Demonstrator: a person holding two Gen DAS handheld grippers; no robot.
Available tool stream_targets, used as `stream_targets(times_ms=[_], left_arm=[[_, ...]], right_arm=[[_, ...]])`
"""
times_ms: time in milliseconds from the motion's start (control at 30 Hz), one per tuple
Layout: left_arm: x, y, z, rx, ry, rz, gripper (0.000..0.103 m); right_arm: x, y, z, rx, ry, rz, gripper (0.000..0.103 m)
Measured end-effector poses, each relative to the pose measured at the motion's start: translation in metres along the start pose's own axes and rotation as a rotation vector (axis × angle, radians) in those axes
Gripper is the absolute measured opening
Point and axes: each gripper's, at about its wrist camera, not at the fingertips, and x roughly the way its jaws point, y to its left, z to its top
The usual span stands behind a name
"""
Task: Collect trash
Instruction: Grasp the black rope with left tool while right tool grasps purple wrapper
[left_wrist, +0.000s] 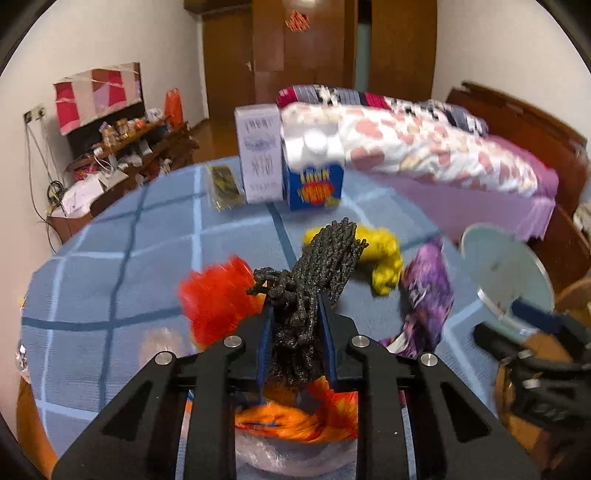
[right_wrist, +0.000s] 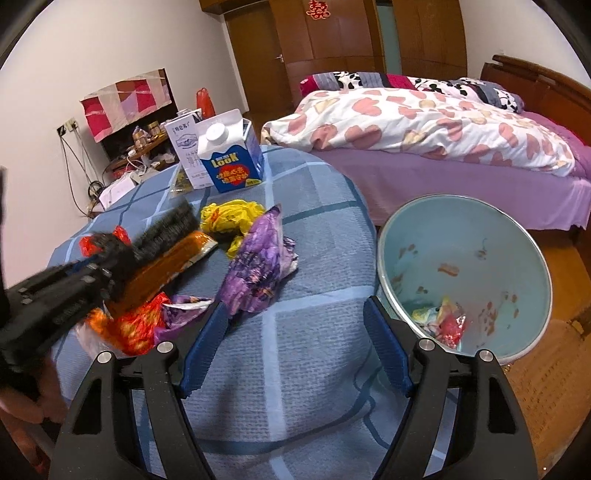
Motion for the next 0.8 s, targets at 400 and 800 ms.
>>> stream_targets(times_ms=[400,800], left_arm=[[-0.064,0.035,0.008,-0.124,-0.119,0.053,0.022],[-0.070,0.043,-0.006,-0.168,-0.115,0.093,0.022]], right_arm=[[0.041,0.024,0.010,0.020,0.071,0.036,0.055],[0.025,0.021,0.015,-0.002,0.028,0.074,0.031]])
